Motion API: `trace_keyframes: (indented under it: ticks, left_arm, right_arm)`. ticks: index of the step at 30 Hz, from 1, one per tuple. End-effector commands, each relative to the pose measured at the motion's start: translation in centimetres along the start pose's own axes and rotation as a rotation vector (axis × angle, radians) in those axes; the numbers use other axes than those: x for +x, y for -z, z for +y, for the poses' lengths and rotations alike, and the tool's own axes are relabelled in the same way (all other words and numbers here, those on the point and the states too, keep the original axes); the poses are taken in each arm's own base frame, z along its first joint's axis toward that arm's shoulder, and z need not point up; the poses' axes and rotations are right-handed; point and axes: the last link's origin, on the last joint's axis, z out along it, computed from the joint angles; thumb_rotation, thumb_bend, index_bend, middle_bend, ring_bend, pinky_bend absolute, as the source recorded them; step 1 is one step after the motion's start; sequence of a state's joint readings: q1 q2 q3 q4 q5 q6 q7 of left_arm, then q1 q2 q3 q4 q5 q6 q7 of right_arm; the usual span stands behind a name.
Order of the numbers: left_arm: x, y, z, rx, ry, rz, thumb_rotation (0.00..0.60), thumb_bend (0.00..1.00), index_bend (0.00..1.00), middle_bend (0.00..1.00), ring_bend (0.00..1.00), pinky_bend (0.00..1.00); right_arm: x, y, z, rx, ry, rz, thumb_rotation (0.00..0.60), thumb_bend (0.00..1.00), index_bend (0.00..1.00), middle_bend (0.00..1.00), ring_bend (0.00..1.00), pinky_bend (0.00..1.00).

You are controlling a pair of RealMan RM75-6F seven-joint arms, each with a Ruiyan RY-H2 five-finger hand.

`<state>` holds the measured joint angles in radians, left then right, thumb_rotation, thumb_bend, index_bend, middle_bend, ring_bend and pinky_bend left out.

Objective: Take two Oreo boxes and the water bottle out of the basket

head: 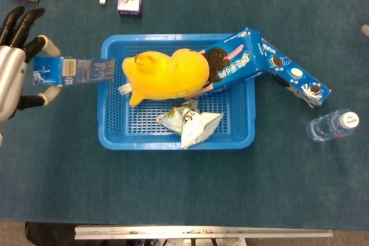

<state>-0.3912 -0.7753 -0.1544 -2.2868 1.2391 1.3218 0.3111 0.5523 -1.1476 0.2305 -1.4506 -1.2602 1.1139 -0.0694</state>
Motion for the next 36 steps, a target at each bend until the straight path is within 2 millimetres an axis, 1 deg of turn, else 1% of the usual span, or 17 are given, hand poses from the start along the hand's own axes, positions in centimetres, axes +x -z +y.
trace_keyframes:
  ticks: [1, 8, 13, 17, 24, 29, 32, 35, 36]
  left_arm:
    - [-0.2, 0.3, -0.8, 0.033, -0.019, -0.001, 0.6, 0.18, 0.82, 0.11, 0.04, 0.25]
    - [-0.1, 0.8, -2.9, 0.117, -0.041, 0.025, 0.6, 0.18, 0.82, 0.11, 0.04, 0.25]
    - [0.0, 1.3, -3.8, 0.152, -0.05, 0.033, 0.6, 0.18, 0.82, 0.11, 0.04, 0.25]
    - [-0.3, 2.0, -4.7, 0.19, -0.073, 0.015, 0.6, 0.18, 0.82, 0.11, 0.04, 0.25]
    - [-1.8, 3.1, -7.3, 0.283, -0.109, 0.002, 0.6, 0.18, 0.82, 0.11, 0.04, 0.25]
    - [-3.1, 3.6, -9.1, 0.345, -0.1, -0.025, 0.6, 0.18, 0.78, 0.11, 0.04, 0.25]
    - [-3.9, 3.9, -9.6, 0.364, -0.082, -0.061, 0.6, 0.18, 0.72, 0.1, 0.04, 0.25]
    - [-4.2, 4.1, -9.5, 0.365, -0.071, -0.09, 0.6, 0.18, 0.58, 0.07, 0.04, 0.25]
    - [-4.3, 4.2, -9.4, 0.365, -0.07, -0.097, 0.6, 0.18, 0.51, 0.06, 0.04, 0.25]
  right_arm:
    - [0.0, 0.1, 0.0, -0.001, -0.001, 0.001, 0.6, 0.0, 0.17, 0.27, 0.29, 0.4]
    - [-0.1, 0.5, 0.1, -0.003, -0.005, -0.003, 0.6, 0.0, 0.17, 0.27, 0.29, 0.4]
    - [-0.4, 0.6, 0.1, -0.005, -0.01, -0.009, 0.6, 0.0, 0.17, 0.27, 0.29, 0.4]
    - [-0.6, 0.7, 0.0, -0.004, -0.013, -0.015, 0.6, 0.0, 0.17, 0.27, 0.29, 0.4]
    - [-0.7, 2.1, -0.5, 0.012, -0.024, -0.022, 0.6, 0.0, 0.17, 0.27, 0.29, 0.4]
    - [-0.7, 3.2, -1.1, 0.028, -0.027, -0.029, 0.6, 0.0, 0.17, 0.27, 0.29, 0.4]
    - [-0.6, 3.8, -1.3, 0.033, -0.031, -0.03, 0.6, 0.0, 0.17, 0.27, 0.29, 0.4]
    - [-0.6, 4.1, -1.5, 0.035, -0.035, -0.028, 0.6, 0.0, 0.17, 0.27, 0.29, 0.4]
    - [-0.6, 4.1, -1.5, 0.035, -0.036, -0.028, 0.6, 0.0, 0.17, 0.27, 0.29, 0.4]
